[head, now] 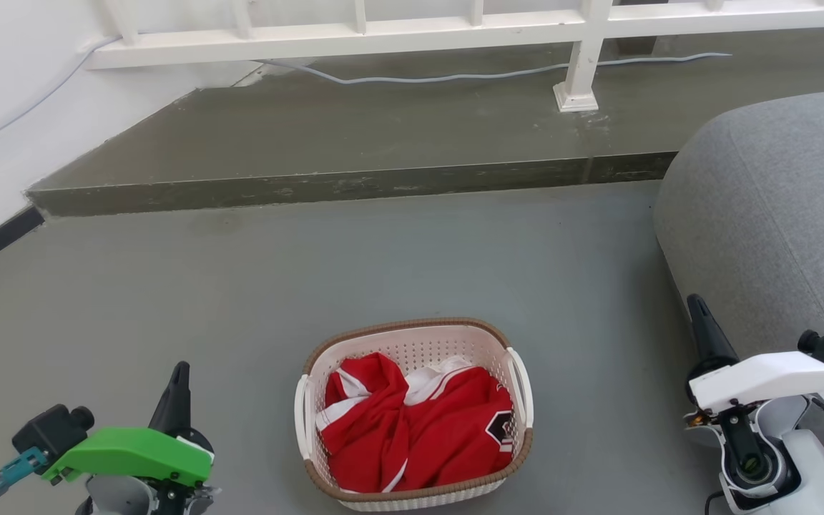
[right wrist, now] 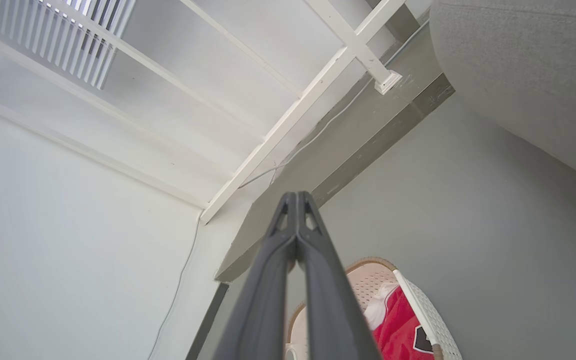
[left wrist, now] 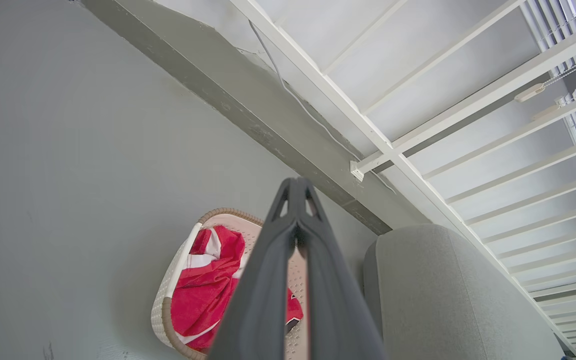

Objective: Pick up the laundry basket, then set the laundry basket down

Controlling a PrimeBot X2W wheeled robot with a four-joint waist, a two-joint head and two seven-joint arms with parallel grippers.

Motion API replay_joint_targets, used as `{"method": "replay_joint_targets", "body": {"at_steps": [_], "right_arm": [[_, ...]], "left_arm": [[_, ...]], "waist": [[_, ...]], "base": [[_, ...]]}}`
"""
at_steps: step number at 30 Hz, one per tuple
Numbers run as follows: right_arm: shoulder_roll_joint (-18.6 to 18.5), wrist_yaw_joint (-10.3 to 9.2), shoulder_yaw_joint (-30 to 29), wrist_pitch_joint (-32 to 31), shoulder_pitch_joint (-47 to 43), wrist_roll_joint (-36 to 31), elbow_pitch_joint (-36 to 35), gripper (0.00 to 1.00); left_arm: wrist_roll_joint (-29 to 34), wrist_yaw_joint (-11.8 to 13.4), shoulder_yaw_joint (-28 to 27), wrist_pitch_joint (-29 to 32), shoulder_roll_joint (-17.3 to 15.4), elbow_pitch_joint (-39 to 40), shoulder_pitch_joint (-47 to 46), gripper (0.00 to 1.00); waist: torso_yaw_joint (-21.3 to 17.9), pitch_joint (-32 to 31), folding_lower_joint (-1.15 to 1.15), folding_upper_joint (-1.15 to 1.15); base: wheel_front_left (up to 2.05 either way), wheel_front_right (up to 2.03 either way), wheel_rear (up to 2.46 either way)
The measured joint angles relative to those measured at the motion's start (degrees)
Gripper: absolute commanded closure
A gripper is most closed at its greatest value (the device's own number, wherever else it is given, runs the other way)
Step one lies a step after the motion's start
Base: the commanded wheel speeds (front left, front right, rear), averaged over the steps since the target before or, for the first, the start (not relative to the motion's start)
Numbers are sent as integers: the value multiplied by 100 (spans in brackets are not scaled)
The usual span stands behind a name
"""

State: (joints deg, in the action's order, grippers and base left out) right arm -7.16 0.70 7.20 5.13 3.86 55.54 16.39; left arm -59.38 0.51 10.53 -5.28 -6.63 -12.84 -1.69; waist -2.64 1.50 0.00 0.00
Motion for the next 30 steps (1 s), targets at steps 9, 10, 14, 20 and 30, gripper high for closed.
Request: {"method": "replay_joint_targets", "body": {"at_steps": [9,10,14,20,30], "right_arm": [[67,101,-227,-176,1,621,0,100],[77,127,-259,-200,1,704,0,100],[122,180,-380,-307,1,1057,0,100],[165,232,-533,-404,2,1481,1,100],[215,349,-783,-605,4,2181,1,100]], "left_arm": [[-550,-109,-209,172,38,-65,-4,100],[-630,-119,-241,178,43,-73,-4,100],[-950,-177,-346,275,54,-111,-6,100],[-1345,-279,-501,383,75,-129,-9,100],[-1983,-415,-714,552,167,-157,-16,100]], "waist": [[45,-23,0,0],[50,-26,0,0],[75,-38,0,0],[105,-53,0,0],[155,-79,0,0]], "base": [[0,0,0],[0,0,0],[0,0,0],[0,0,0],[0,0,0]]}}
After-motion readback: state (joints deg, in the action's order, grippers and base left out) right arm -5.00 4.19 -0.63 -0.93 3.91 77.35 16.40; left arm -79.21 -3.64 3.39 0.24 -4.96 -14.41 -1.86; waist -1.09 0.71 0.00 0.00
